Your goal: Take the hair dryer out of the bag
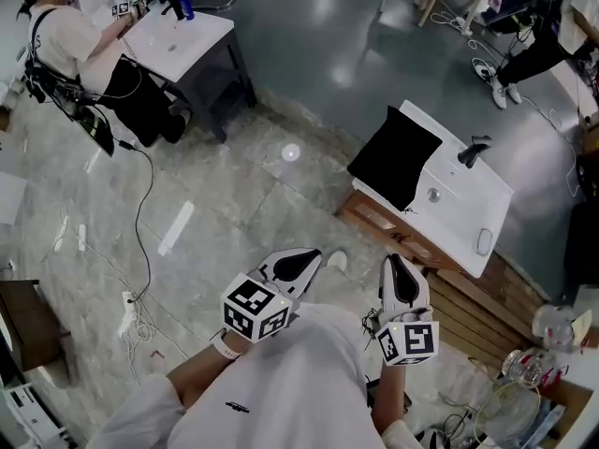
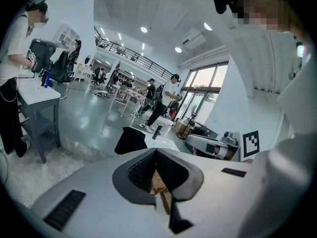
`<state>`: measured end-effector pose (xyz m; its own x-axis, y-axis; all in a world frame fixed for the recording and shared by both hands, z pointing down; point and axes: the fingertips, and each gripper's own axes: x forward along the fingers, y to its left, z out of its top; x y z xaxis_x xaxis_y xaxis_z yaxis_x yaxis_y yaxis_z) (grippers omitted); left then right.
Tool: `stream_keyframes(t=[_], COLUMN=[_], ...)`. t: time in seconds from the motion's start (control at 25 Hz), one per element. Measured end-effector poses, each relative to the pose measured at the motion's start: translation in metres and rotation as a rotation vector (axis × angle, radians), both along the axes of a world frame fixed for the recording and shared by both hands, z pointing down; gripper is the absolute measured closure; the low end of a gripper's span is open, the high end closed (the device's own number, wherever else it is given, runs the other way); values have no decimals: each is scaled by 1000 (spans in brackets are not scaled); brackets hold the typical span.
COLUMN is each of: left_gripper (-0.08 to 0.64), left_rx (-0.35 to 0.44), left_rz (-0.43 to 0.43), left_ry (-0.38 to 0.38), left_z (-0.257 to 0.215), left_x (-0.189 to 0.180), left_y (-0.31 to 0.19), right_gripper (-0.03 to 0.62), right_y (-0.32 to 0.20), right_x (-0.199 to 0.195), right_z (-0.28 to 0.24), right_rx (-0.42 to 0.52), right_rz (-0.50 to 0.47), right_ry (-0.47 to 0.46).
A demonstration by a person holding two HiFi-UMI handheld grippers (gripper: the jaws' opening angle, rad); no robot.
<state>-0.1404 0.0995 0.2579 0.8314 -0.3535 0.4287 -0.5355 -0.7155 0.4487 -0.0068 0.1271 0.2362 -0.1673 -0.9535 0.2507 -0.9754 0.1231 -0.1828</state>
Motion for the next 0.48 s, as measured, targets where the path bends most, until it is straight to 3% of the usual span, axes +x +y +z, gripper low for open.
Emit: stream_keyframes(t=[0.36,0.48], left_gripper=[552,552], left_rx=[40,46], left_rz=[-19,-46], left_ry=[-48,-59], left_z=[0,1], left_x=[82,104], left_y=[-62,-74], right_gripper=[545,543], right_y=[-73,-86], right_x=[69,85], right_z=[18,14], right_rx=[-16,17], right_rz=[-119,-182], right_ry=[63,75])
